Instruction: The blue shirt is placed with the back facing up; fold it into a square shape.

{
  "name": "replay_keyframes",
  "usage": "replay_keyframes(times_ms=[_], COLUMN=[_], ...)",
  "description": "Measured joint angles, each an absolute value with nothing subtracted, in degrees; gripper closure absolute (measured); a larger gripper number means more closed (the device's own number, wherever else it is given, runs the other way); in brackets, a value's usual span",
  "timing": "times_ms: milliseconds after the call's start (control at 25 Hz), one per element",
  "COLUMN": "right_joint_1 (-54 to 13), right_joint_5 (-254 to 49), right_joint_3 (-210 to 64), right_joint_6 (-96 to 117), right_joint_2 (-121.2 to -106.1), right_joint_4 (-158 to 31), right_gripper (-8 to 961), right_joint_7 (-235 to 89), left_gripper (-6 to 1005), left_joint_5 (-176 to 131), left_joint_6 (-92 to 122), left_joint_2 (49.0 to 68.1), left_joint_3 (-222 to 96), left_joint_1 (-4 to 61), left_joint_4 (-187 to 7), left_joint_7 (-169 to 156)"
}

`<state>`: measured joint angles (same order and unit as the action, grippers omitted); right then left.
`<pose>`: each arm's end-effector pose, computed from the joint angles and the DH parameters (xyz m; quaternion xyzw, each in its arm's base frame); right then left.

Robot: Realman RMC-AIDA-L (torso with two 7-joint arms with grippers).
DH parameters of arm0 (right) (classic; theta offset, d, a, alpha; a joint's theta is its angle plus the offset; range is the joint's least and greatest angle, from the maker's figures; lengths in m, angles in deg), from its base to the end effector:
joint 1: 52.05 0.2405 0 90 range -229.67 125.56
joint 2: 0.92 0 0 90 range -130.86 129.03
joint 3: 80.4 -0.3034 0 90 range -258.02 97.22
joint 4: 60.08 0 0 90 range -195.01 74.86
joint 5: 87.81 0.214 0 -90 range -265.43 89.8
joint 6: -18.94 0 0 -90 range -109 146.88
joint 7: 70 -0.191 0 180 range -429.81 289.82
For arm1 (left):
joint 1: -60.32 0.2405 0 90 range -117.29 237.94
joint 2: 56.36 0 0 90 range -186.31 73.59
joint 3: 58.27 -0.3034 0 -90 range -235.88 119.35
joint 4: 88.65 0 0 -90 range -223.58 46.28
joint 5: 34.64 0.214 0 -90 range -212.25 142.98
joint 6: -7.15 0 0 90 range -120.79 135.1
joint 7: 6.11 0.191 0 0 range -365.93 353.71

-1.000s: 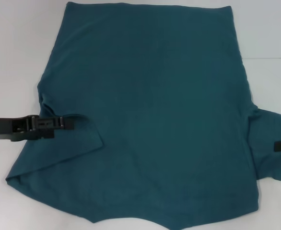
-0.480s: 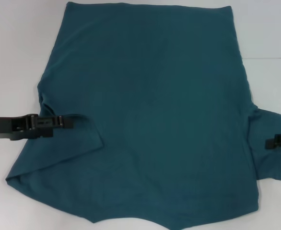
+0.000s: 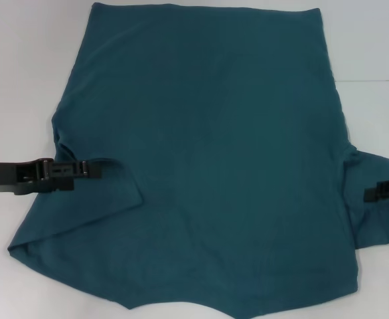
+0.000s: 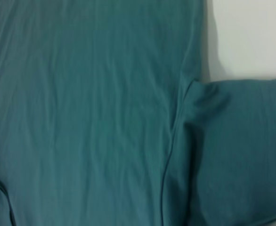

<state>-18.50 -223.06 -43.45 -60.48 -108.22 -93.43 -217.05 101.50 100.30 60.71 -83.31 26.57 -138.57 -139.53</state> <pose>0.3838 0.3997 0.0102 -0.6693 0.7173 0.1093 0.1601 -0.3191 0.3914 -0.0007 -0.7704 -0.5984 -0.1818 0.1239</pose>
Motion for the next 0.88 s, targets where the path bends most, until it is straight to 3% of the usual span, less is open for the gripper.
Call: replay_keyframes(times_ms=[160, 560, 680, 880], right_joint_1=[-18.5, -18.9, -18.9, -18.9], right_joint_5=[-223.2, -223.3, -223.4, -225.0], right_joint_3=[-43.0, -42.8, -42.8, -42.8], right_joint_6=[-60.1, -59.4, -59.4, -59.3], right_joint_2=[-108.17, -108.12, -108.13, -108.06], right_joint_4=[-93.4, -93.4, -93.4, -94.0], right_gripper=[198, 647, 872, 930], right_joint_7=[-217.0, -217.0, -217.0, -216.4], left_gripper=[36, 36, 36, 36], left_joint_5=[101.5, 101.4, 101.4, 101.4], left_joint_6=[100.3, 100.3, 100.3, 100.3], left_joint_2=[60.67, 60.62, 60.62, 60.62], left_joint_3=[-83.3, -83.3, -83.3, -83.3], left_joint_1=[26.6, 26.5, 26.5, 26.5], left_joint_4=[-138.6, -138.6, -138.6, -138.6], left_joint_7=[-139.5, -139.5, -139.5, -139.5])
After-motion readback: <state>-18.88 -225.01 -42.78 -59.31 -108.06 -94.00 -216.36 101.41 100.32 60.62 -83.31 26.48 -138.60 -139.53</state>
